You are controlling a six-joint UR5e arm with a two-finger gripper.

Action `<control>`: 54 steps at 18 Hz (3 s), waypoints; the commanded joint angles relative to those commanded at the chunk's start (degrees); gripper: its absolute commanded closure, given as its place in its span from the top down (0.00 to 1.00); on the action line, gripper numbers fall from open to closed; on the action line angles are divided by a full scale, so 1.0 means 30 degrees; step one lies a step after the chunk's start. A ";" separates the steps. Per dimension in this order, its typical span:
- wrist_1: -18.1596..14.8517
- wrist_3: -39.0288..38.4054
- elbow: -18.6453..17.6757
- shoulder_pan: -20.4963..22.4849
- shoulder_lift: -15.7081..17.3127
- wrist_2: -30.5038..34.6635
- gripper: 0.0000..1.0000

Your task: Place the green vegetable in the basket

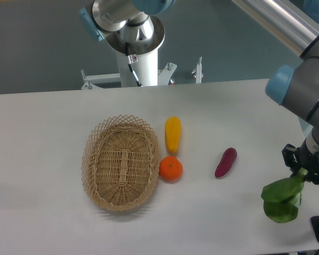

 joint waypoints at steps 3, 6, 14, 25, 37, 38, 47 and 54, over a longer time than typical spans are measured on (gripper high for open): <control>0.0029 0.0000 -0.0613 0.0000 0.0350 -0.0120 0.26; 0.0146 -0.0088 -0.1842 -0.0233 0.1139 -0.0149 0.26; 0.0176 -0.0088 -0.5911 -0.1873 0.3775 -0.0149 0.26; 0.0234 -0.1404 -1.0809 -0.6353 0.7441 -0.0354 0.27; 0.0410 -0.3308 -1.2188 -0.8320 0.7149 -0.2024 0.35; 0.0352 -0.3601 -1.2217 -0.8523 0.7090 -0.1995 0.35; 0.0760 -0.5244 -1.2130 -0.8877 0.6709 -0.1995 1.00; 0.4656 -0.5682 -1.0932 -0.7620 0.5889 -0.1761 1.00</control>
